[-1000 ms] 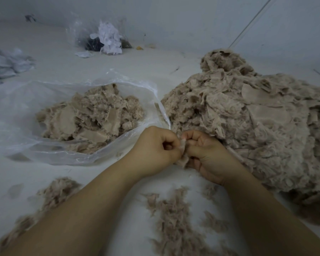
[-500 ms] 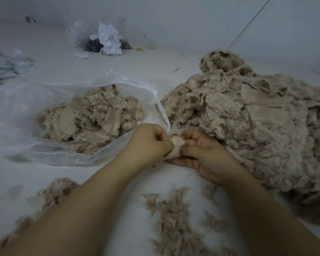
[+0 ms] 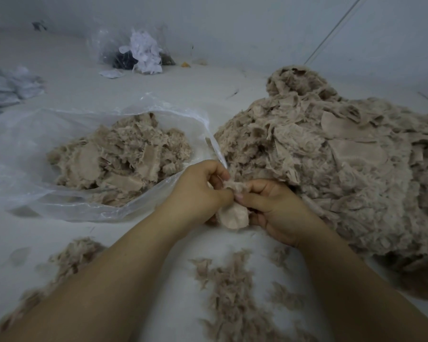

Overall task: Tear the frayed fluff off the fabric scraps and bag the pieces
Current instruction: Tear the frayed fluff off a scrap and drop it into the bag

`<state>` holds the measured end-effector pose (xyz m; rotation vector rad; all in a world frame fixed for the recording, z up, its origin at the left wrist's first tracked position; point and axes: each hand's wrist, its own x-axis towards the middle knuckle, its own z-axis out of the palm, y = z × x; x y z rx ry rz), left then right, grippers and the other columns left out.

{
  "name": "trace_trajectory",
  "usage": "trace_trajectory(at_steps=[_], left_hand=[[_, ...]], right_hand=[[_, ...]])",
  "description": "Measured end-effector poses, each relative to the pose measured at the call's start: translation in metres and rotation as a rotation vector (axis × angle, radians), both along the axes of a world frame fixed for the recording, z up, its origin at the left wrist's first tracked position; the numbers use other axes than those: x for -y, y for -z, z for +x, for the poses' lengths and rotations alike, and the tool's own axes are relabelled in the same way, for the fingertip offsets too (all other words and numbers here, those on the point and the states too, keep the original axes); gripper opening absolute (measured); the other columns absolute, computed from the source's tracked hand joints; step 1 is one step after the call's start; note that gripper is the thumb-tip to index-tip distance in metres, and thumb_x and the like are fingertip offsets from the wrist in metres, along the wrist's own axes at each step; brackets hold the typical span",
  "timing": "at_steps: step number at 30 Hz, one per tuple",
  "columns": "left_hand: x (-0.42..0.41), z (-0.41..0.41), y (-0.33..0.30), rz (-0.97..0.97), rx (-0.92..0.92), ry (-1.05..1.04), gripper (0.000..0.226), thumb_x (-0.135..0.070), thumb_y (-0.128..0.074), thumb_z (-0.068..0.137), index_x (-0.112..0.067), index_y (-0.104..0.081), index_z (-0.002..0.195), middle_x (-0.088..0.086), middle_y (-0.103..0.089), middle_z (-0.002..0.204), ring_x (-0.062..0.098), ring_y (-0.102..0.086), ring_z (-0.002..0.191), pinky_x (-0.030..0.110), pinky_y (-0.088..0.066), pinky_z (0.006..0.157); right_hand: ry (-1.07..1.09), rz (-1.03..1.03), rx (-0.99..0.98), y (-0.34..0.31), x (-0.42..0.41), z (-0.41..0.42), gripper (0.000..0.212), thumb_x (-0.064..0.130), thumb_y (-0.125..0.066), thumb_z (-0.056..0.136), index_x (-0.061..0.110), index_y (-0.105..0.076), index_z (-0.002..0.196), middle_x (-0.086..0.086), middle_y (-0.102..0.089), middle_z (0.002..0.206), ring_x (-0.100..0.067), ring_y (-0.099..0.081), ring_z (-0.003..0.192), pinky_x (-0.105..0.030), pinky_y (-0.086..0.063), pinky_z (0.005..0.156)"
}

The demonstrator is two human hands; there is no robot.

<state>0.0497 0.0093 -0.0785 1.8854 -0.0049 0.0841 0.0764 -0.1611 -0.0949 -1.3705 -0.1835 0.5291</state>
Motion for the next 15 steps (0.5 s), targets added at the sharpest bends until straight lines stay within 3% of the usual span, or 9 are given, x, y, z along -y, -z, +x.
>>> trace_trajectory(at_steps=[3,8,12,15], left_hand=[[0.002,0.000,0.000,0.014,0.100,-0.001,0.011,-0.007,-0.074,0.084,-0.017,-0.070,0.080,0.002,-0.062,0.072,0.017,-0.056,0.050,0.032,-0.050,0.047],[-0.004,0.003,0.001,-0.177,0.065,-0.149,0.022,-0.009,-0.069,0.090,-0.008,-0.070,0.068,0.006,-0.053,0.041,0.012,-0.041,0.028,0.015,-0.032,0.035],[-0.011,0.005,-0.001,-0.261,0.081,-0.196,0.025,-0.009,-0.068,0.091,-0.005,-0.065,0.066,0.007,-0.052,0.038,0.011,-0.037,0.025,0.013,-0.029,0.033],[-0.019,0.008,-0.002,-0.262,0.068,-0.240,0.027,-0.012,-0.071,0.088,-0.005,-0.066,0.063,0.009,-0.051,0.040,0.014,-0.037,0.027,0.015,-0.027,0.033]], right_hand=[[-0.054,-0.032,0.026,0.000,0.000,-0.001,0.015,0.020,-0.073,0.072,0.008,-0.075,0.081,-0.014,-0.074,0.089,-0.022,-0.072,0.081,-0.027,-0.057,0.066],[-0.020,0.008,-0.017,-0.002,0.000,-0.003,0.012,0.014,-0.068,0.071,0.007,-0.077,0.077,-0.012,-0.074,0.080,-0.019,-0.072,0.071,-0.028,-0.057,0.060],[0.029,0.030,-0.054,-0.004,-0.001,-0.002,0.017,0.010,-0.066,0.075,0.000,-0.070,0.087,-0.015,-0.071,0.081,-0.021,-0.069,0.070,-0.030,-0.058,0.060],[0.070,0.067,-0.094,-0.004,-0.003,-0.002,0.012,0.000,-0.057,0.089,-0.001,-0.068,0.092,-0.013,-0.073,0.079,-0.019,-0.071,0.067,-0.028,-0.057,0.057]])
